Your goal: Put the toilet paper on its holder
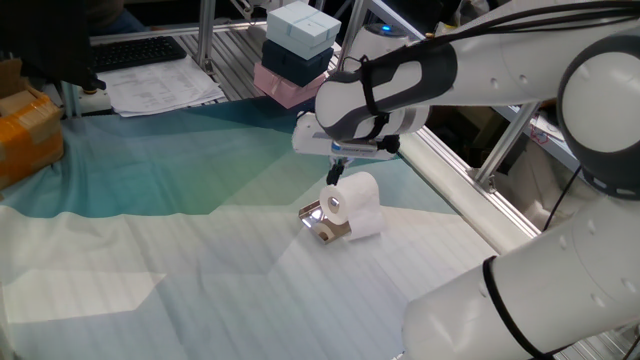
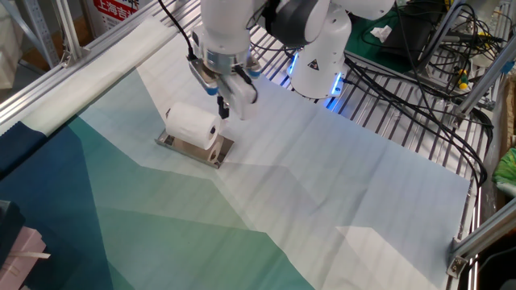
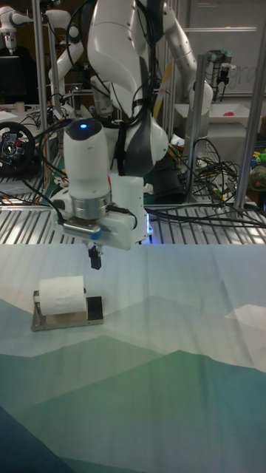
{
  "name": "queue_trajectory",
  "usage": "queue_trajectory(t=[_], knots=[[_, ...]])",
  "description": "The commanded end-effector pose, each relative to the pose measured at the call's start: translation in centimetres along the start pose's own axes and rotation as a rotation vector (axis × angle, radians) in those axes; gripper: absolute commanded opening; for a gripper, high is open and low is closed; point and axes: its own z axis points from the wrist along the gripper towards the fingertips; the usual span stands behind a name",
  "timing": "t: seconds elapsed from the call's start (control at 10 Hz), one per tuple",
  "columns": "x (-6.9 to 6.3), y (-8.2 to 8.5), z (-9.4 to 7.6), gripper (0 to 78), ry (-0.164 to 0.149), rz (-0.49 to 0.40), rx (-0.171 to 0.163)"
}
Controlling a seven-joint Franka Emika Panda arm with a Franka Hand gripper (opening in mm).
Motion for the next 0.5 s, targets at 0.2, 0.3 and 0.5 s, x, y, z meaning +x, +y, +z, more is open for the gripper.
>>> queue_trajectory(t=[0.2,0.3,0.5], knots=[[2.79,5.07,0.40,1.2,0.016,-0.344,0.017],[2.98,5.29,0.34,1.2,0.019,-0.346,0.019],[3.15,5.37,0.27,1.2,0.019,-0.350,0.017]])
